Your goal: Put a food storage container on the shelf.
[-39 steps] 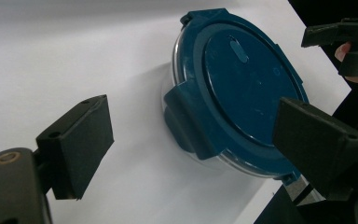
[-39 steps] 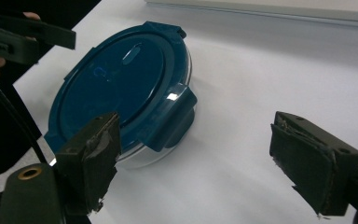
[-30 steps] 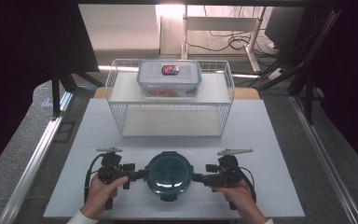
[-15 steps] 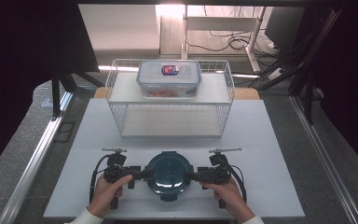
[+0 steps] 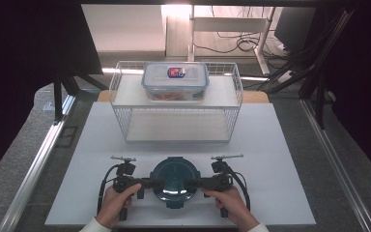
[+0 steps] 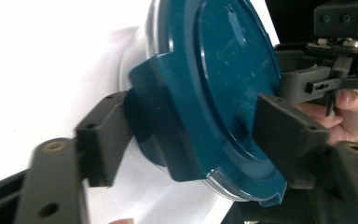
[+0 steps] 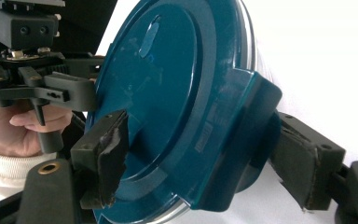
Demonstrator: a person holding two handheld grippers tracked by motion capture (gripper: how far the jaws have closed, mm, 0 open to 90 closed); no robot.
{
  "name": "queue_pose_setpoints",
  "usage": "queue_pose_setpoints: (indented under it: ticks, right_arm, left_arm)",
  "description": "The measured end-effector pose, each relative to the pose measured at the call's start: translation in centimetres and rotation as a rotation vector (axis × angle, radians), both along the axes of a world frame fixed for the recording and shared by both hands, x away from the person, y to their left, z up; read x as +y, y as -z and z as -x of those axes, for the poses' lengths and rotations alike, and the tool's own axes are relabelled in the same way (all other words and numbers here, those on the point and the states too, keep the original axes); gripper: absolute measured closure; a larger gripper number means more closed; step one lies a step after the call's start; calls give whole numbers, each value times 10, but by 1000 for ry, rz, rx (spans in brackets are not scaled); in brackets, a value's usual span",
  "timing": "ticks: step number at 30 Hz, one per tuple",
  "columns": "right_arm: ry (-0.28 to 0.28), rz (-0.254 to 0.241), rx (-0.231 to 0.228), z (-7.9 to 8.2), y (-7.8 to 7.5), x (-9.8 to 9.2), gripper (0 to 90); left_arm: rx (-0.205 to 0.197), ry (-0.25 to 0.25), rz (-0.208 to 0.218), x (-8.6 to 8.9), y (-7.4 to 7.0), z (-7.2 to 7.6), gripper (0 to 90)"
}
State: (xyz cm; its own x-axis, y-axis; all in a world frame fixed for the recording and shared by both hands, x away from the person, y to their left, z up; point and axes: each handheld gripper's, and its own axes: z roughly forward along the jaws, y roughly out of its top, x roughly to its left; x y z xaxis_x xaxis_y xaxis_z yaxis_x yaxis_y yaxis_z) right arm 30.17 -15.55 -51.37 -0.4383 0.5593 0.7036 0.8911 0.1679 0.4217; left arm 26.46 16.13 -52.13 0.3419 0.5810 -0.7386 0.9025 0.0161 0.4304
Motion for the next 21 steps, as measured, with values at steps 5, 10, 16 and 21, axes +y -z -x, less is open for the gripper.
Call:
queue_pose_setpoints:
  ticks: [5, 10, 16, 21]
  right_arm:
    - [29, -25, 19, 0, 0, -5, 311]
    - [46, -40, 18, 1, -3, -7, 351]
    - [56, -40, -5, 10, -9, -10, 386]
    - [70, -49, -31, 12, -12, -13, 403]
  left_arm:
    - [36, -18, 37, 4, 2, 1, 337]
    - [45, -31, 60, 8, 1, 6, 385]
    - [21, -60, 71, 5, -6, 14, 430]
    - [-1, -50, 62, 3, -11, 17, 456]
